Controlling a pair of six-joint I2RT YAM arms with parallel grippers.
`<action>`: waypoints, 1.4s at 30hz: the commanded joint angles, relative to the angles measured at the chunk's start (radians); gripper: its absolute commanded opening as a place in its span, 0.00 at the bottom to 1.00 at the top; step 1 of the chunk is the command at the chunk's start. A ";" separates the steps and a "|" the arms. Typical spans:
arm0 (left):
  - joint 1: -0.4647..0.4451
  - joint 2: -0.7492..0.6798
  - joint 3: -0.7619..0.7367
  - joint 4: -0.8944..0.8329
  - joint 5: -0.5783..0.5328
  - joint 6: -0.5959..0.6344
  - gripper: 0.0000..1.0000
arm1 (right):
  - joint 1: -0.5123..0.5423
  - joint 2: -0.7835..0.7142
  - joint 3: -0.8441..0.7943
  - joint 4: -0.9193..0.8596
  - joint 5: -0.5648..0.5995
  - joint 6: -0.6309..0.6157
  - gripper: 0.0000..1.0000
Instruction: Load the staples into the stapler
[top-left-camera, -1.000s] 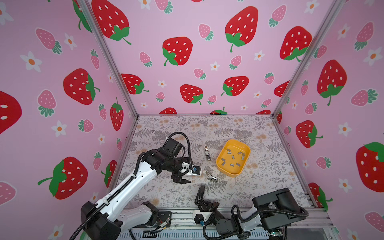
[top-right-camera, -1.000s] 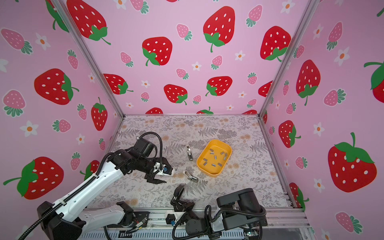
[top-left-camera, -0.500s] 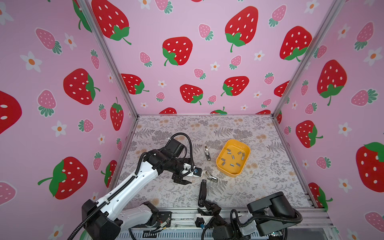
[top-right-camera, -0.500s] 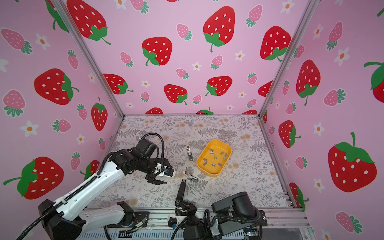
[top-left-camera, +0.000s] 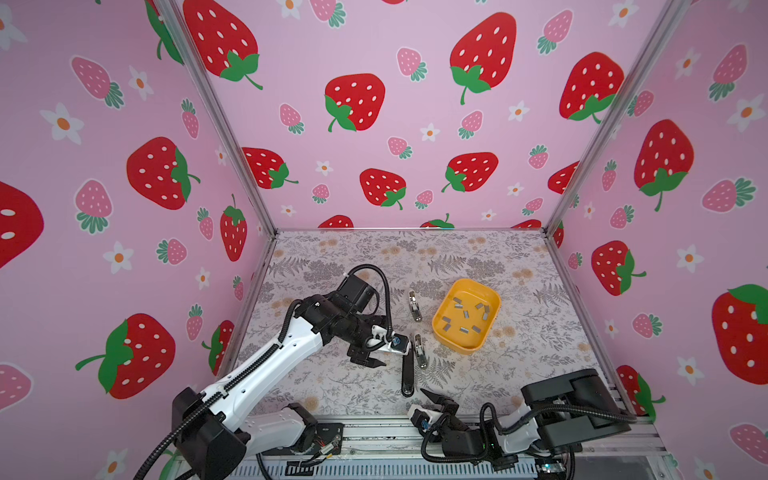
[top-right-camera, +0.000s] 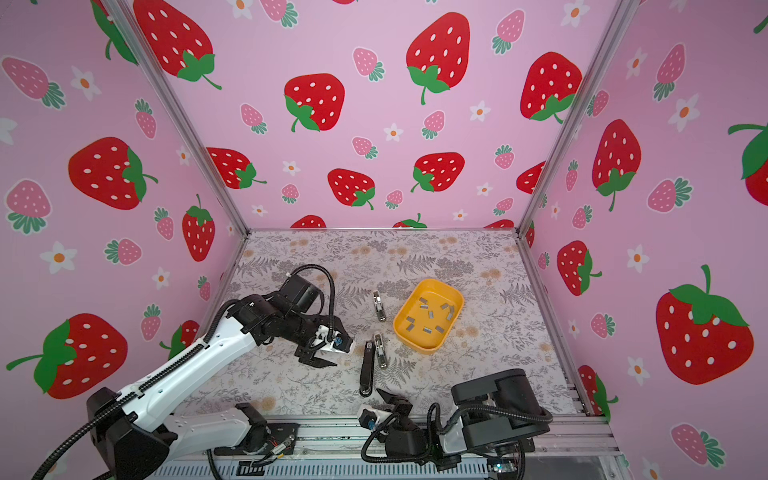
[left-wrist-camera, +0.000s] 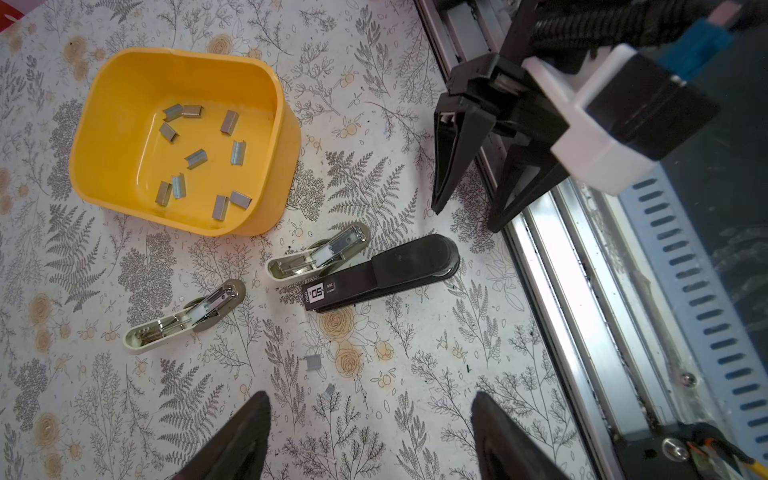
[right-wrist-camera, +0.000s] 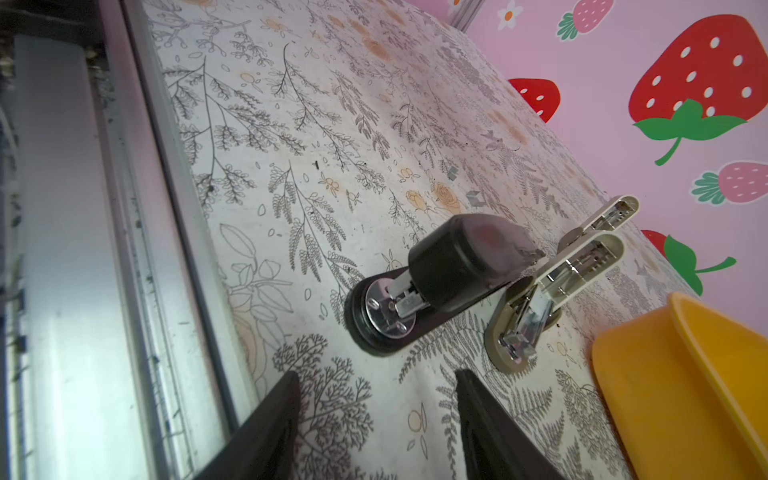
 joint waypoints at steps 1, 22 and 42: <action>-0.024 0.017 0.037 -0.035 0.000 0.040 0.77 | 0.021 -0.039 -0.015 -0.058 -0.070 0.059 0.63; -0.422 0.099 -0.228 0.317 -0.391 0.342 0.75 | -0.245 -1.051 -0.151 -0.650 -0.074 0.493 0.56; -0.475 0.324 -0.146 0.362 -0.469 0.473 0.48 | -0.500 -1.045 -0.145 -0.772 -0.234 0.562 0.56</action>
